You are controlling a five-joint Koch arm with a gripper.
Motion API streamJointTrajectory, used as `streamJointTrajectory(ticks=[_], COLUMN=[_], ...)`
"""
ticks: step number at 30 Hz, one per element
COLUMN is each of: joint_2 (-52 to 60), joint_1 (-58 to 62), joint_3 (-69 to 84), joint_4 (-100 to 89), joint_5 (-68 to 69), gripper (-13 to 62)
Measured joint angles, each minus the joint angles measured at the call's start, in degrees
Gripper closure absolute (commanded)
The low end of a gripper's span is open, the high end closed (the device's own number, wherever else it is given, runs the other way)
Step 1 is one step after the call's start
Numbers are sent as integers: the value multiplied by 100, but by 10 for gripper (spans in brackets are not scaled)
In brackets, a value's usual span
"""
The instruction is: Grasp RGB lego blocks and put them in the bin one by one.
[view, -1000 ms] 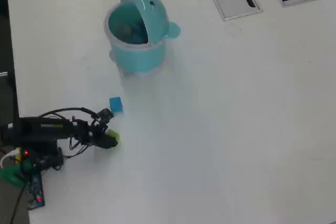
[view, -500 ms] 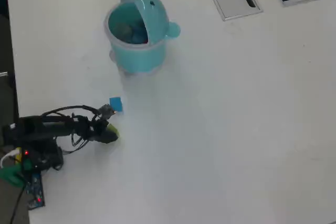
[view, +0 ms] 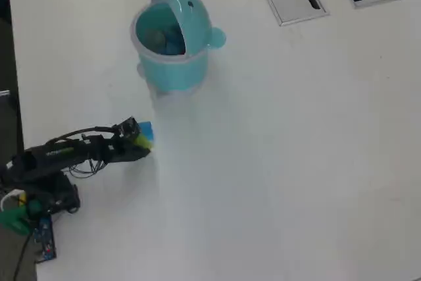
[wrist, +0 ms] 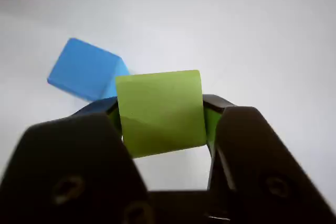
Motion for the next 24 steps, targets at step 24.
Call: streamJointTrajectory(ticks=[24], joint_2=[141], joint_1=[-1521], joint_3=[-1942], joint_4=[-721], joint_5=[1477], gripper=[346])
